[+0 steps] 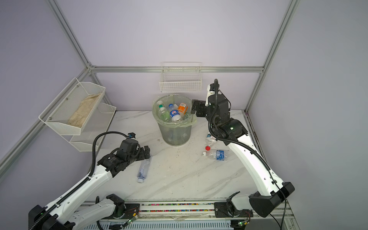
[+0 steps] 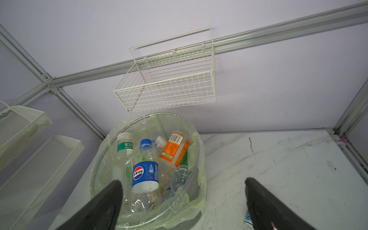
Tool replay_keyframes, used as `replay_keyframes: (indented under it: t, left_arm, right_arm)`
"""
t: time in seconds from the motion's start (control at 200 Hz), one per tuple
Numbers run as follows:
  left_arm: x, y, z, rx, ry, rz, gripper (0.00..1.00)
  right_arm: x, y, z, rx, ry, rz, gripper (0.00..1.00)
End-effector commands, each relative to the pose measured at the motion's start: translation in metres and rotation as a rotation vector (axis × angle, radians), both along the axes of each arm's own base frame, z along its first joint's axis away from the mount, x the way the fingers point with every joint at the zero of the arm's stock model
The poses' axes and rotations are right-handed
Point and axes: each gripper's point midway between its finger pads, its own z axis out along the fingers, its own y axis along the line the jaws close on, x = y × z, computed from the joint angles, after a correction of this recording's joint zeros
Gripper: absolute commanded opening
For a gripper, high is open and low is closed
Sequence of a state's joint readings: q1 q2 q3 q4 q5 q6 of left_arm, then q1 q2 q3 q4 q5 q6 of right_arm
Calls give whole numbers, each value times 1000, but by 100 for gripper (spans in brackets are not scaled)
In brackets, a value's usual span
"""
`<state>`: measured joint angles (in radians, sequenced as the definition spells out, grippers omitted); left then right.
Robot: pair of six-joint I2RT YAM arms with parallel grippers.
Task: Throw the plastic bottles in the bin
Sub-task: Pick up the plastic bottle from the middle-left of the table.
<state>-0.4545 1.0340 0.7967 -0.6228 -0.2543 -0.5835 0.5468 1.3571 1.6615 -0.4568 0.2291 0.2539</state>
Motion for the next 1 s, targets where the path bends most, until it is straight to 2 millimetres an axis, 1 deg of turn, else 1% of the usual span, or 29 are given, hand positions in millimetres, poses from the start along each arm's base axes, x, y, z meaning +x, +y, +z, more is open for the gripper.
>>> replay_keyframes:
  t: [0.0, 0.18, 0.315, 0.385, 0.6, 0.81, 0.855, 0.9, 0.99, 0.995]
  left_arm:
    - [1, -5, -26, -46, 49, 15, 100]
    - [3, -4, -56, -43, 107, 32, 100]
    - [5, -4, -75, -44, 144, 40, 100]
    - [6, -4, -85, -39, 169, 42, 99]
    - [9, -6, -106, -23, 225, 43, 94]
    - [5, -5, -122, -5, 272, 44, 87]
    - [5, -5, -124, -2, 280, 44, 84]
    - [5, -5, -126, 0, 282, 45, 78]
    - [6, -5, -125, 2, 275, 46, 58]
    - [5, -4, -130, 9, 290, 47, 57]
  right_arm:
    - [-3, -10, 1, 15, -2, -31, 97]
    - [-2, -10, -11, 8, 22, -26, 97]
    - [-2, -13, -18, 4, 35, -28, 97]
    - [-3, -14, -22, 3, 41, -29, 97]
    - [-4, -17, -33, -2, 62, -33, 97]
    - [-6, -23, -34, 1, 63, -42, 97]
    - [-6, -23, -36, 1, 66, -43, 97]
    - [-6, -23, -35, 3, 66, -41, 97]
    - [-7, -24, -36, 4, 69, -42, 97]
    - [-7, -24, -36, 4, 68, -42, 97]
